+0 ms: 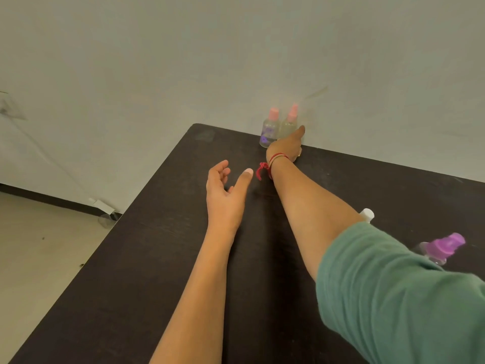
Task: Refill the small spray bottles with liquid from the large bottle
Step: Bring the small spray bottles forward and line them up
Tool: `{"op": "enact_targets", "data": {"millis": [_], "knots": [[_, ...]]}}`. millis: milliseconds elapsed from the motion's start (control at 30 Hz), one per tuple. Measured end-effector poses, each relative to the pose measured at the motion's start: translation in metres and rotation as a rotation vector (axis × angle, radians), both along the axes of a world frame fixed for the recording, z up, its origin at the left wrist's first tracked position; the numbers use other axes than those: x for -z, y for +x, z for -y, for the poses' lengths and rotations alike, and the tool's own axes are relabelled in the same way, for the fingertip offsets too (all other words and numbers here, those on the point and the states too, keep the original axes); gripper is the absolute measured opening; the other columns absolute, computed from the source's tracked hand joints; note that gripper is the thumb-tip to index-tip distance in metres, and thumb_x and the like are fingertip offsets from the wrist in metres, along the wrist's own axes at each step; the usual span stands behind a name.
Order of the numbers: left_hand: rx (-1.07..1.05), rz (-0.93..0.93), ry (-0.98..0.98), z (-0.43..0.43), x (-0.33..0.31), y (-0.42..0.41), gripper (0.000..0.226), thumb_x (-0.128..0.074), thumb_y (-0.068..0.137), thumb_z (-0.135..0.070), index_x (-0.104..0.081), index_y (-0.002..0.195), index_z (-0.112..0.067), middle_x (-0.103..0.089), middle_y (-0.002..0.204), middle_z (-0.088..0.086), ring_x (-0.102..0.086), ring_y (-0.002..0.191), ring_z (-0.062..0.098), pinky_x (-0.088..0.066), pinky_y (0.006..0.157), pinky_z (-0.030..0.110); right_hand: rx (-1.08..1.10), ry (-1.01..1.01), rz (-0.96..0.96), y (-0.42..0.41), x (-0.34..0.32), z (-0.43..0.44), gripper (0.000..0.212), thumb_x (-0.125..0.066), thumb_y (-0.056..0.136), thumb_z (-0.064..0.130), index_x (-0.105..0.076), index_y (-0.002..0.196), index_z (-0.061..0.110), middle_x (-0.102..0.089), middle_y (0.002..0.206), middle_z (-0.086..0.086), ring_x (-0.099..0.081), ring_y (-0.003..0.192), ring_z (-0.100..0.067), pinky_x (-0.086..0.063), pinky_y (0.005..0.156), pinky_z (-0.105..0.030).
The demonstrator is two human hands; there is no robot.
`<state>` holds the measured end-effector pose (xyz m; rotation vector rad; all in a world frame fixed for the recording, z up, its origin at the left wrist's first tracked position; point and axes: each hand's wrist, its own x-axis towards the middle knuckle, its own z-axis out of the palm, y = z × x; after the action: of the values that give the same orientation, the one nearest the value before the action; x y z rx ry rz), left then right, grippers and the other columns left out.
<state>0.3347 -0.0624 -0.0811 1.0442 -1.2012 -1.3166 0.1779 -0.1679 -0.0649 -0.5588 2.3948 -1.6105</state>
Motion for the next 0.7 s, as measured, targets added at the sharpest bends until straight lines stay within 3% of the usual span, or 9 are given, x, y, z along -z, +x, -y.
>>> {"op": "enact_targets", "data": {"millis": [67,233,467,567,700], "knots": [[0.003,0.012,-0.001,0.001,0.000,-0.001,0.051,-0.067,0.088,-0.033,-0.043,0.132,-0.028,-0.045,0.137,-0.002,-0.043,0.125,0.007,-0.036,0.084,0.008,-0.010,0.055,-0.032,0.001,-0.002,-0.008,0.062,-0.052,0.091,-0.002,-0.026,0.146,0.010,-0.046,0.140,-0.015,-0.044,0.130,-0.032,-0.041,0.102,-0.039],[0.011,0.041,-0.010,0.000,0.001,-0.001,0.051,-0.067,0.088,-0.031,-0.044,0.133,-0.027,-0.046,0.135,-0.002,-0.044,0.126,0.010,-0.038,0.090,0.015,-0.052,0.065,-0.098,0.024,0.005,-0.044,0.033,-0.052,0.094,0.003,-0.046,0.126,0.004,-0.053,0.128,-0.014,-0.048,0.123,-0.031,-0.039,0.099,-0.037],[0.019,0.088,-0.024,-0.003,-0.001,0.001,0.042,-0.065,0.090,-0.024,-0.051,0.129,-0.022,-0.054,0.127,-0.001,-0.051,0.120,0.011,-0.042,0.102,0.027,-0.207,0.005,-0.215,0.088,0.018,-0.143,0.036,-0.059,0.090,0.009,-0.050,0.125,0.008,-0.057,0.120,-0.009,-0.051,0.115,-0.024,-0.037,0.101,-0.033],[0.035,0.111,-0.041,-0.005,-0.001,0.003,0.038,-0.063,0.091,-0.021,-0.054,0.128,-0.020,-0.056,0.126,0.000,-0.053,0.117,0.009,-0.043,0.096,0.021,-0.287,0.033,-0.259,0.106,0.019,-0.185,0.034,-0.062,0.089,0.013,-0.050,0.120,0.011,-0.056,0.115,-0.006,-0.050,0.112,-0.023,-0.033,0.099,-0.030],[0.034,0.132,-0.073,-0.010,0.001,0.004,0.033,-0.062,0.091,-0.019,-0.057,0.124,-0.020,-0.059,0.122,-0.001,-0.055,0.112,0.005,-0.043,0.090,0.015,-0.351,0.113,-0.282,0.104,0.017,-0.223,0.032,-0.064,0.088,0.021,-0.050,0.116,0.014,-0.055,0.110,-0.003,-0.050,0.110,-0.023,-0.039,0.093,-0.033]]}}
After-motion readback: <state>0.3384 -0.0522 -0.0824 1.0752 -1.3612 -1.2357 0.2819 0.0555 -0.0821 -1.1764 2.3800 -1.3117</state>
